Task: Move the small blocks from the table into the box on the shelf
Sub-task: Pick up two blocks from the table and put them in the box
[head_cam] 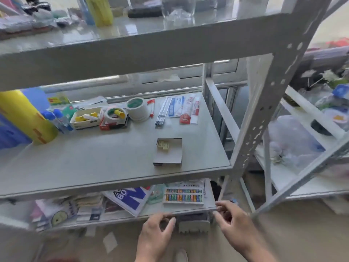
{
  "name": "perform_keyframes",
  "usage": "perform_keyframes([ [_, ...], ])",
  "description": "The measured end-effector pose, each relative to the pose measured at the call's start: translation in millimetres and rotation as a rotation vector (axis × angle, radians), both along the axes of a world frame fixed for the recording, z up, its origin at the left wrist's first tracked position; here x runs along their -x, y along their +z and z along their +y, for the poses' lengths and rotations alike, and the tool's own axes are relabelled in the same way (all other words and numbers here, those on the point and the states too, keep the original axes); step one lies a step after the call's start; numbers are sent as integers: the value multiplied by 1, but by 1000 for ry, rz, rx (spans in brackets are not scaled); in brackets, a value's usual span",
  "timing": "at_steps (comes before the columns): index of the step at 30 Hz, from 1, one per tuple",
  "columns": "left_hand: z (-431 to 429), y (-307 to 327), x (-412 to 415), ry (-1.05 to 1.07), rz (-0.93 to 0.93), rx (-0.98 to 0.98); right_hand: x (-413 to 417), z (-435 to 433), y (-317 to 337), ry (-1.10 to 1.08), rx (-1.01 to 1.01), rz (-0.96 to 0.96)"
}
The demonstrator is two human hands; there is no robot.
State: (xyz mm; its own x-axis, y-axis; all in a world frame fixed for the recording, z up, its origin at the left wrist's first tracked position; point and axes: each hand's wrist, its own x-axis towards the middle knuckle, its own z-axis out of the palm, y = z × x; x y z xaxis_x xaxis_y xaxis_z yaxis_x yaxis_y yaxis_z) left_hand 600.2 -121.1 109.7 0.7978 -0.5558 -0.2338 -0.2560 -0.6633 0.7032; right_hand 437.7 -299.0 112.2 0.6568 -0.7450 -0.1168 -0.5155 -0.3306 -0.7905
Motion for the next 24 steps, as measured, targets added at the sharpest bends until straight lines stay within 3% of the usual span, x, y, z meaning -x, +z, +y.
perform_keyframes([
  [5, 7, 8, 30, -191, -45, -82, 34, 29, -11, -58, -30, -3],
  [10, 7, 16, 53, -327, -43, -36, 77, 66, 0, -178, 10, 26],
  [20, 43, -17, 161, -676, 117, -35, 233, 202, -7, -628, -103, 161],
  [24, 45, -13, 220, -904, 91, -60, 299, 246, -7, -861, -132, 141],
])
